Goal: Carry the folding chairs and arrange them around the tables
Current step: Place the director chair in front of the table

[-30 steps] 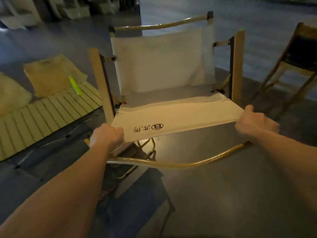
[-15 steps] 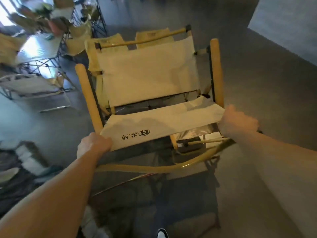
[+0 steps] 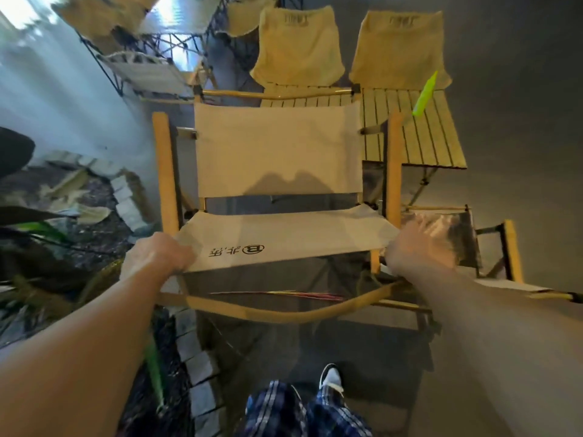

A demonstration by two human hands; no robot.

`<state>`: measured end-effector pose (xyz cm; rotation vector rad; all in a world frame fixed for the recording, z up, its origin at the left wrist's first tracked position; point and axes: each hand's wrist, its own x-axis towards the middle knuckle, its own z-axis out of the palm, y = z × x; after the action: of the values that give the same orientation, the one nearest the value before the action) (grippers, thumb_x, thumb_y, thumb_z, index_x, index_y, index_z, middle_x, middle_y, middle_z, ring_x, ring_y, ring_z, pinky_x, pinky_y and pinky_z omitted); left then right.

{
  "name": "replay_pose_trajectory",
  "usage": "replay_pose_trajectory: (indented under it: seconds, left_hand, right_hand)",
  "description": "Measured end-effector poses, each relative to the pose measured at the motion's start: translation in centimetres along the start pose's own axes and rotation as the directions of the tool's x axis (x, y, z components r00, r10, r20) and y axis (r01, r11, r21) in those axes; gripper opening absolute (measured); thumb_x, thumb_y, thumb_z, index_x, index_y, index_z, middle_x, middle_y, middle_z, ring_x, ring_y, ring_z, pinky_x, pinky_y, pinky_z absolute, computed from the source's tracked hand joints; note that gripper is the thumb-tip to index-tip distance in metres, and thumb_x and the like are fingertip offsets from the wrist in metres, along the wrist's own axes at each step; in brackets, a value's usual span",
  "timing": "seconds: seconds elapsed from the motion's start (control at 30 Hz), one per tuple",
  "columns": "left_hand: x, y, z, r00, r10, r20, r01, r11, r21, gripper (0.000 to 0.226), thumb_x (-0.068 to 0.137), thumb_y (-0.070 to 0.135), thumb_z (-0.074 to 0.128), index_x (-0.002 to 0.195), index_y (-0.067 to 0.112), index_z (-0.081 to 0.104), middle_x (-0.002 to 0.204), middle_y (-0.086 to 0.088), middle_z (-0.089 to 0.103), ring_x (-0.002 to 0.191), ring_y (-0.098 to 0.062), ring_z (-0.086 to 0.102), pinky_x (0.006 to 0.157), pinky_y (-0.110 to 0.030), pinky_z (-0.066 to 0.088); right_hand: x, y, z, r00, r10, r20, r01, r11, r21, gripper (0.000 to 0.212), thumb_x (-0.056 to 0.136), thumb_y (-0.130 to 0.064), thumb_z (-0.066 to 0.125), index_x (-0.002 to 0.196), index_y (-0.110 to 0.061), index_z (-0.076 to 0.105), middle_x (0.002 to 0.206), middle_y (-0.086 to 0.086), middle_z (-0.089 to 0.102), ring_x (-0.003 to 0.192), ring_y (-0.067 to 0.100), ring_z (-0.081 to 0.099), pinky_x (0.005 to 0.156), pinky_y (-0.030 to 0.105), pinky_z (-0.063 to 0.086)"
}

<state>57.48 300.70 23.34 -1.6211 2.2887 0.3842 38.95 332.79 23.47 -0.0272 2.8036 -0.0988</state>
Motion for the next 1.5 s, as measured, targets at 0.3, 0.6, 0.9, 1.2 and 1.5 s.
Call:
replay_pose_trajectory:
  seconds: [0.3, 0.6, 0.9, 1.2, 1.5]
  left_hand:
    - [4.6, -3.3, 3.7, 0.991, -0.023, 0.129, 0.008, 0.994, 0.111, 0.04, 0.085, 0.045, 0.053, 0.103, 0.01, 0.061, 0.088, -0.012, 0.06, 0.076, -0.031, 0.059, 0.059, -0.037, 0.048]
    - [11.2, -3.0, 9.1, 0.973, -0.003, 0.229, -0.053, 0.97, 0.236, 0.037, 0.089, 0.043, 0.054, 0.097, 0.007, 0.06, 0.081, -0.011, 0.056, 0.065, -0.026, 0.054, 0.048, -0.032, 0.038]
    - [18.0, -0.2, 16.7, 0.954, 0.033, 0.298, -0.117, 0.956, 0.268, 0.04, 0.088, 0.041, 0.055, 0.102, 0.003, 0.062, 0.086, -0.014, 0.059, 0.072, -0.031, 0.057, 0.063, -0.035, 0.051]
    - [23.2, 4.5, 21.0, 0.93, 0.104, 0.352, -0.222, 0.923, 0.315, 0.035, 0.092, 0.035, 0.055, 0.1, 0.001, 0.06, 0.075, -0.011, 0.051, 0.061, -0.024, 0.048, 0.044, -0.03, 0.033]
    - [25.5, 7.1, 26.2, 0.906, 0.106, 0.411, -0.256, 0.908, 0.331, 0.021, 0.092, 0.025, 0.058, 0.095, 0.004, 0.058, 0.083, -0.013, 0.056, 0.066, -0.024, 0.057, 0.045, -0.03, 0.04]
  right_hand:
    - [-0.3, -2.8, 7.3, 0.988, 0.067, 0.142, -0.047, 0.99, -0.136, 0.047, 0.096, -0.027, 0.05, 0.139, -0.019, 0.035, 0.118, 0.014, 0.062, 0.111, 0.037, 0.059, 0.093, 0.055, 0.049]
    - [0.2, -4.5, 14.1, 0.942, 0.224, 0.251, -0.168, 0.959, -0.226, 0.04, 0.098, -0.023, 0.048, 0.136, -0.022, 0.038, 0.125, 0.013, 0.06, 0.117, 0.036, 0.057, 0.094, 0.055, 0.049]
    - [6.9, -6.1, 19.4, 0.926, 0.264, 0.27, -0.174, 0.933, -0.316, 0.046, 0.097, -0.025, 0.053, 0.139, -0.02, 0.036, 0.128, 0.014, 0.058, 0.12, 0.037, 0.055, 0.093, 0.049, 0.047]
    - [12.9, -6.4, 24.7, 0.916, 0.283, 0.283, -0.197, 0.934, -0.297, 0.045, 0.095, -0.025, 0.058, 0.135, -0.019, 0.04, 0.122, 0.014, 0.06, 0.115, 0.037, 0.057, 0.089, 0.05, 0.048]
    - [16.8, -5.7, 27.8, 0.868, 0.341, 0.362, -0.222, 0.917, -0.332, 0.036, 0.093, -0.025, 0.058, 0.127, -0.017, 0.048, 0.118, 0.013, 0.06, 0.114, 0.034, 0.058, 0.093, 0.047, 0.05]
